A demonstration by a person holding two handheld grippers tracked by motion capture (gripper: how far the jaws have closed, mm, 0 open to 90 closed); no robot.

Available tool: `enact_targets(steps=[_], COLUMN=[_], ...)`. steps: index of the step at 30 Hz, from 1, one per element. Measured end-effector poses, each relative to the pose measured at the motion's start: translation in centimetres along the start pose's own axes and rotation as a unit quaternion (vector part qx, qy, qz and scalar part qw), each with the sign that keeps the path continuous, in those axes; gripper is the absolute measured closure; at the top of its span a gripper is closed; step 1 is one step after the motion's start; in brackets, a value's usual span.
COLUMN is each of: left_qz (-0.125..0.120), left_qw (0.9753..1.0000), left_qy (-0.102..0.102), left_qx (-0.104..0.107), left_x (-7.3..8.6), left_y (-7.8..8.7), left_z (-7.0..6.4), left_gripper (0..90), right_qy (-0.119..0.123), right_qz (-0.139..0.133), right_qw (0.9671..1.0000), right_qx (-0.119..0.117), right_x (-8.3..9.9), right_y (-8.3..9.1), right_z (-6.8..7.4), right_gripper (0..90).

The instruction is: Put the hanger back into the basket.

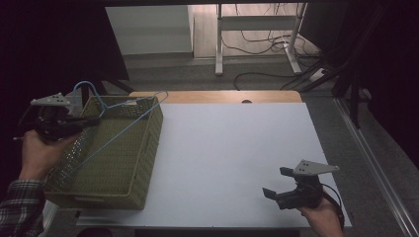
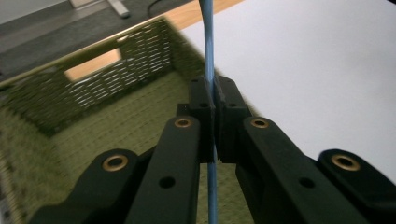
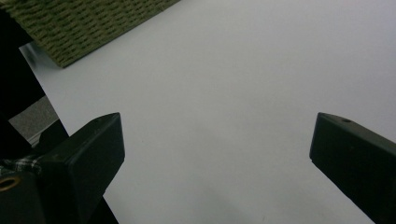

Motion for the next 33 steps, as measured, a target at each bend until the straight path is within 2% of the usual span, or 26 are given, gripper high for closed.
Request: enact_targets(steps=[3, 8, 14, 23, 26, 28, 29, 31, 33], left_qz=[-0.002, 0.000, 0.008, 0.042, 0.063, 0.071, 0.075, 0.062, 0.046], left_qw=[0.9999, 0.9995, 0.9989, 0.9972, 0.9955, 0.9941, 0.9934, 0.9939, 0.9945], left_qy=[0.007, 0.022, 0.038, 0.057, 0.061, 0.066, 0.074, 0.071, 0.080], left_qx=[-0.013, -0.023, -0.027, -0.026, -0.036, -0.050, -0.044, -0.057, -0.049], left_x=[1.0, 2.9, 5.1, 7.8, 8.3, 8.6, 8.7, 8.8, 8.7], left_y=[0.0, -0.4, -2.3, -5.8, -6.5, -6.6, -6.6, -6.2, -5.5], left_z=[1.0, 2.4, 3.5, 4.0, 4.1, 4.3, 4.3, 4.3, 3.9], left_gripper=[87.9, 87.9, 87.9, 87.8, 87.4, 86.7, 86.0, 81.8, 78.8], right_qy=[-0.003, -0.004, -0.003, -0.001, 0.000, 0.001, 0.001, 0.002, 0.004], right_qz=[0.006, 0.012, 0.015, 0.025, 0.029, 0.031, 0.031, 0.032, 0.033], right_qw=[1.0000, 0.9999, 0.9999, 0.9997, 0.9996, 0.9995, 0.9995, 0.9994, 0.9994], right_qx=[-0.003, -0.005, -0.006, -0.008, -0.008, -0.010, -0.010, -0.009, -0.007], right_x=[0.3, 0.5, 0.6, 1.0, 1.1, 1.2, 1.2, 1.2, 1.2], right_y=[-0.2, -0.4, -0.5, -0.9, -1.0, -1.1, -1.1, -1.1, -1.1], right_z=[-0.1, -0.3, -0.3, -0.3, -0.3, -0.3, -0.3, -0.2, -0.2], right_gripper=[2.9, 2.9, 2.9, 2.9, 2.9, 2.9, 2.9, 2.9, 2.9])
Point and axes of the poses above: each handheld gripper's, and its own axes: y roughly backward along the jaws, x roughly out of its underside, z roughly to its left, the point moved 3 cm from there along -y, roughly forward along the jaws, and after that the axes turned 2 degrees about x, right-handed, at the moved point
